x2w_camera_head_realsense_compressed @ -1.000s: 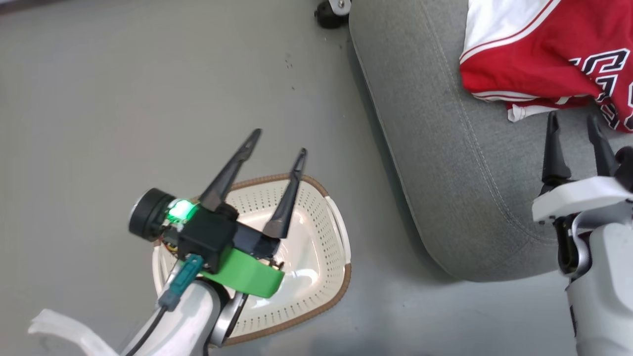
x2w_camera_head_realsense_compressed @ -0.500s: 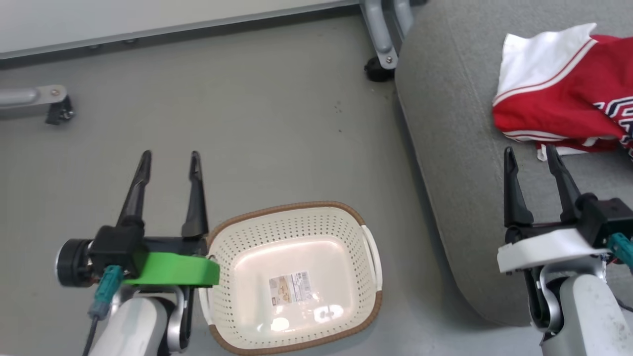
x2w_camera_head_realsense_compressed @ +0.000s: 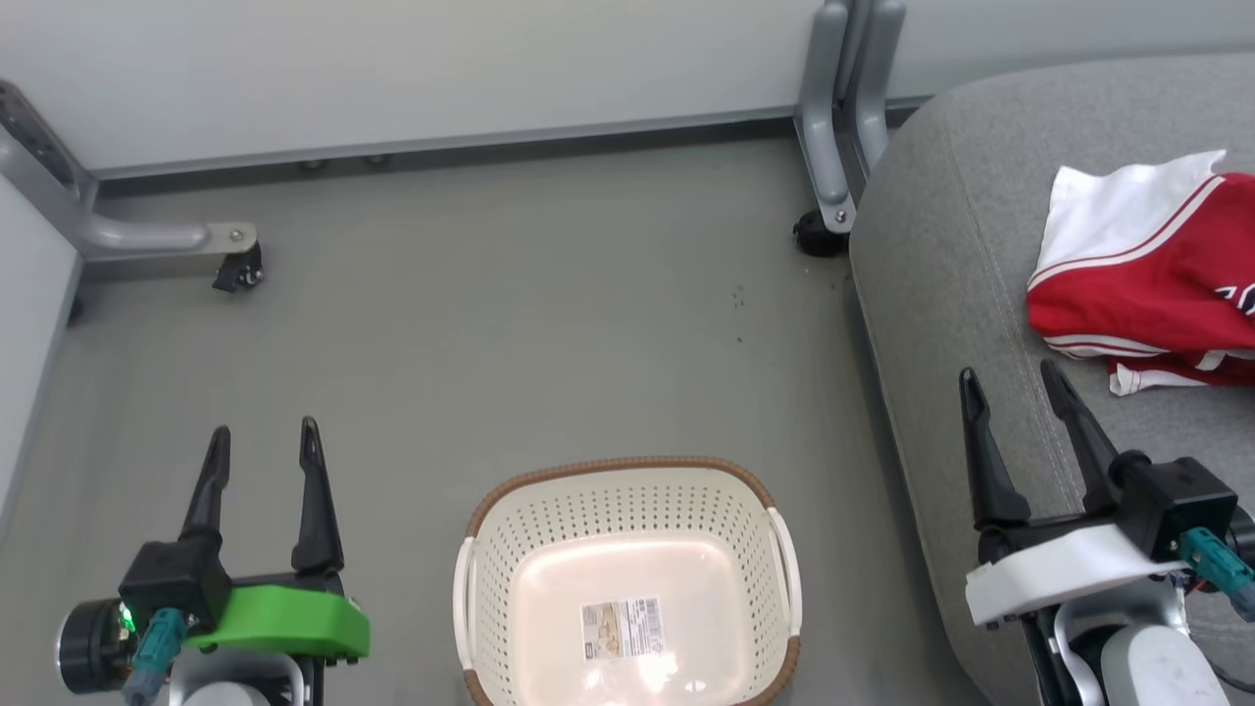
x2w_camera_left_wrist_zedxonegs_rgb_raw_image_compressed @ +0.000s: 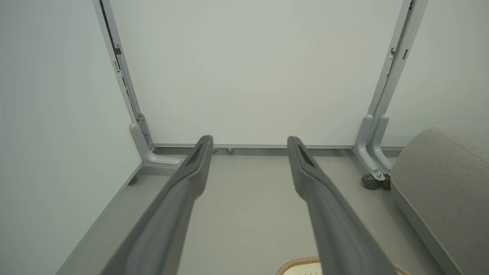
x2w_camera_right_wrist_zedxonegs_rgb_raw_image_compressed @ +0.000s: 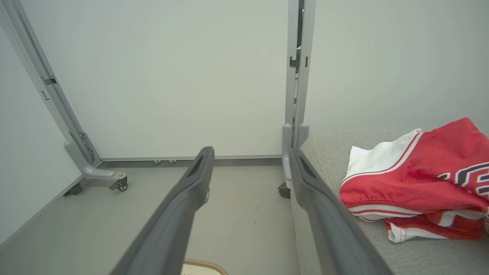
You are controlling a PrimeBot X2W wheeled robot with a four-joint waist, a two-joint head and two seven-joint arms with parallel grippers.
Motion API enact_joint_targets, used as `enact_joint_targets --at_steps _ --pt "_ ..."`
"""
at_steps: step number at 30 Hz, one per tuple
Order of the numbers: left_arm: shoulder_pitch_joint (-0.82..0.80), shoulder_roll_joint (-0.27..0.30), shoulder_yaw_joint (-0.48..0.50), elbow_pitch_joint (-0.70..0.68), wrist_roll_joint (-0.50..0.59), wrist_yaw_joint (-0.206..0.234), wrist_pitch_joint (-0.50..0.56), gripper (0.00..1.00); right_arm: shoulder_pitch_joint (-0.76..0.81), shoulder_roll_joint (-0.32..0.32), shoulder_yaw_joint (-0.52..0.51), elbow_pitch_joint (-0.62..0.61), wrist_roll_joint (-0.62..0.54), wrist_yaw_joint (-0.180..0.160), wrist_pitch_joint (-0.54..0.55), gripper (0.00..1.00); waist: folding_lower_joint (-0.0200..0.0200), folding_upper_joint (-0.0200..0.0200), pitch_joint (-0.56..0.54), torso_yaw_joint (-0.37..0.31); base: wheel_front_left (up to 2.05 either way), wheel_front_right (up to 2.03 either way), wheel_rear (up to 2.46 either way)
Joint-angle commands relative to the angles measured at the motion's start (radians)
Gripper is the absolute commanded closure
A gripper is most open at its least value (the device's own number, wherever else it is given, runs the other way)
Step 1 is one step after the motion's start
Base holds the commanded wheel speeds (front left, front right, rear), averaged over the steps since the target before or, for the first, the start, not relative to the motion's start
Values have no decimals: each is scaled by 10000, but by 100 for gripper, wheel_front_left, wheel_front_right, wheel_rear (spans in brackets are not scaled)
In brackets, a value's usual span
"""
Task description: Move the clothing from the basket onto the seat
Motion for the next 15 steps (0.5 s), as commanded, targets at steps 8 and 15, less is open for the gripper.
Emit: enact_joint_targets --at_steps 8,15 --pt "800 -81 33 240 226 -448 -14 0 950 -5 -12 -457 55 -3 465 0 1 0 -827 159 0 0 0" --pt "1002 -195 -4 636 391 -669 -14 0 1477 -3 -120 -648 218 -3 701 0 1 0 -1114 112 0 0 0"
